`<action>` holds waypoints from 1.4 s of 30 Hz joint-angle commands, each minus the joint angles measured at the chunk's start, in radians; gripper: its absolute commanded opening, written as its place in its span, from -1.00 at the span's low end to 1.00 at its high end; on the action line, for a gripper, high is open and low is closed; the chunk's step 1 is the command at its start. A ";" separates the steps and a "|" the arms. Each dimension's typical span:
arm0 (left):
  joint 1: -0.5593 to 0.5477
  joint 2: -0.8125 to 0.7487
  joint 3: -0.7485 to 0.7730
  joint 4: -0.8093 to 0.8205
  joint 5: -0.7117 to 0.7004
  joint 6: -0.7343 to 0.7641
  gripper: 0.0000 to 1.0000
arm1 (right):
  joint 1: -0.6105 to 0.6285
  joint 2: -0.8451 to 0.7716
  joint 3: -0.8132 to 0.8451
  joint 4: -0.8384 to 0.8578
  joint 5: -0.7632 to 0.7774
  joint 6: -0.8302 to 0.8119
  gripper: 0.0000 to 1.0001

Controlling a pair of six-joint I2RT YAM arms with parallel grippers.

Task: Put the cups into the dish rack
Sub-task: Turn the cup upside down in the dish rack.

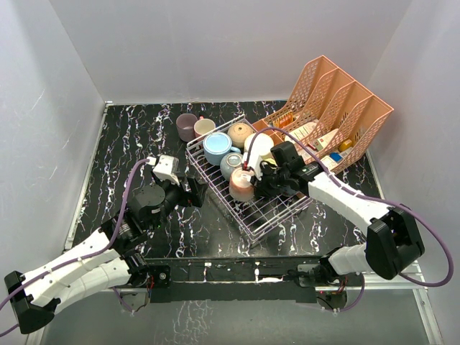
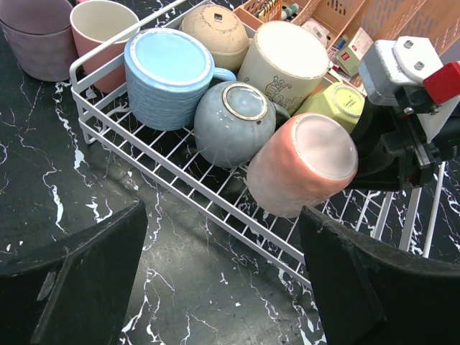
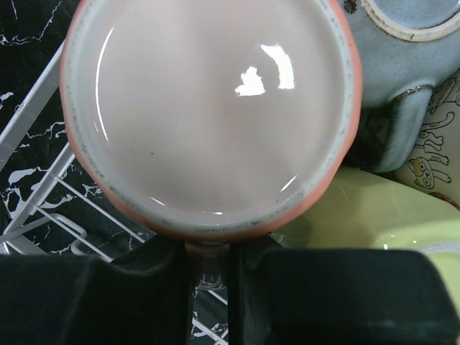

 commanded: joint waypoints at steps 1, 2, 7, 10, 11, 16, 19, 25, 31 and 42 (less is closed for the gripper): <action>-0.005 -0.016 0.005 -0.003 -0.015 -0.006 0.69 | 0.008 0.001 0.013 0.139 0.023 0.016 -0.83; -0.005 -0.017 0.004 -0.004 -0.014 -0.007 0.69 | 0.009 0.003 0.012 0.140 0.029 0.016 -0.82; -0.005 -0.019 0.002 -0.002 -0.014 -0.009 0.69 | 0.016 0.012 0.005 0.152 0.053 0.021 -0.78; -0.005 -0.019 0.002 -0.002 -0.014 -0.008 0.69 | 0.023 0.026 0.005 0.155 0.074 0.029 -0.78; -0.005 -0.019 0.003 -0.002 -0.014 -0.009 0.69 | 0.024 0.031 0.005 0.156 0.080 0.030 -0.77; -0.005 -0.023 0.000 -0.006 -0.016 -0.010 0.69 | 0.028 0.039 0.004 0.167 0.116 0.040 -0.76; -0.005 -0.024 -0.002 -0.002 -0.016 -0.010 0.69 | 0.028 0.043 0.005 0.172 0.130 0.048 -0.71; -0.005 -0.023 -0.001 -0.003 -0.016 -0.010 0.69 | 0.028 0.059 0.005 0.184 0.161 0.072 -0.62; -0.006 -0.028 -0.002 -0.006 -0.018 -0.010 0.69 | 0.028 0.071 0.013 0.195 0.174 0.100 -0.56; -0.005 -0.017 0.006 -0.001 -0.016 -0.007 0.69 | 0.027 0.079 0.022 0.205 0.162 0.136 -0.38</action>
